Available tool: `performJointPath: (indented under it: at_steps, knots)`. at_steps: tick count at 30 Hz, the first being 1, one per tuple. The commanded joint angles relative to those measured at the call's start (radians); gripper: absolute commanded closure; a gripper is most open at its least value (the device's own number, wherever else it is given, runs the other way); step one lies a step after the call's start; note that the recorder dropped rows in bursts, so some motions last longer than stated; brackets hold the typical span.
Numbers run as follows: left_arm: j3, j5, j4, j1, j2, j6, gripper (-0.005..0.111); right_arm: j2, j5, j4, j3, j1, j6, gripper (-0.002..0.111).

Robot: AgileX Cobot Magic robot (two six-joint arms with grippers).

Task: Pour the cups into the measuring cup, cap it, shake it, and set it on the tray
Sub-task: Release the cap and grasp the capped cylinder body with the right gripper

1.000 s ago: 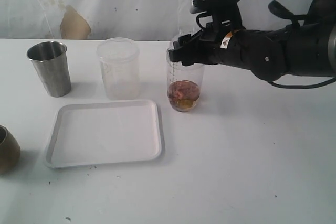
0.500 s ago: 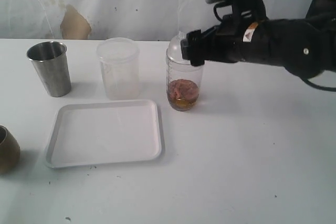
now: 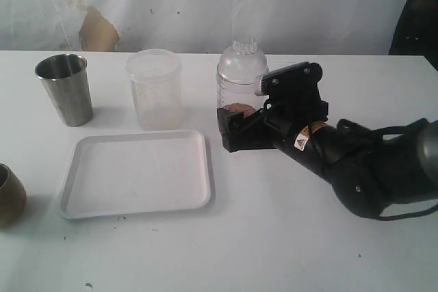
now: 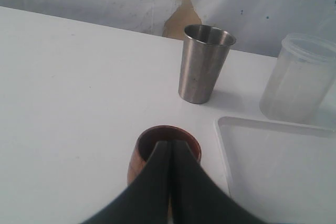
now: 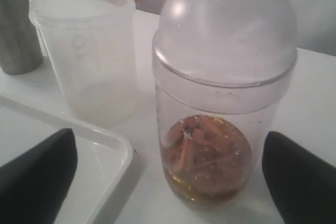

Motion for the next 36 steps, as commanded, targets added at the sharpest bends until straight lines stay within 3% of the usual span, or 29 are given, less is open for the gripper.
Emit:
performJointPath:
  at_steps: [1, 5, 36]
  knots:
    - [0.005, -0.004, 0.004, -0.004, -0.004, 0.001, 0.106, 0.094, -0.205, 0.003, -0.014, 0.004, 0.012, 0.018]
    - [0.005, -0.004, 0.004, -0.004, -0.004, 0.001, 0.106, 0.16, -0.296, 0.046, -0.038, 0.004, 0.012, 0.018]
    - [0.005, -0.004, 0.004, -0.004, -0.004, 0.001, 0.106, 0.409, -0.299, 0.17, -0.32, 0.004, -0.095, 0.018]
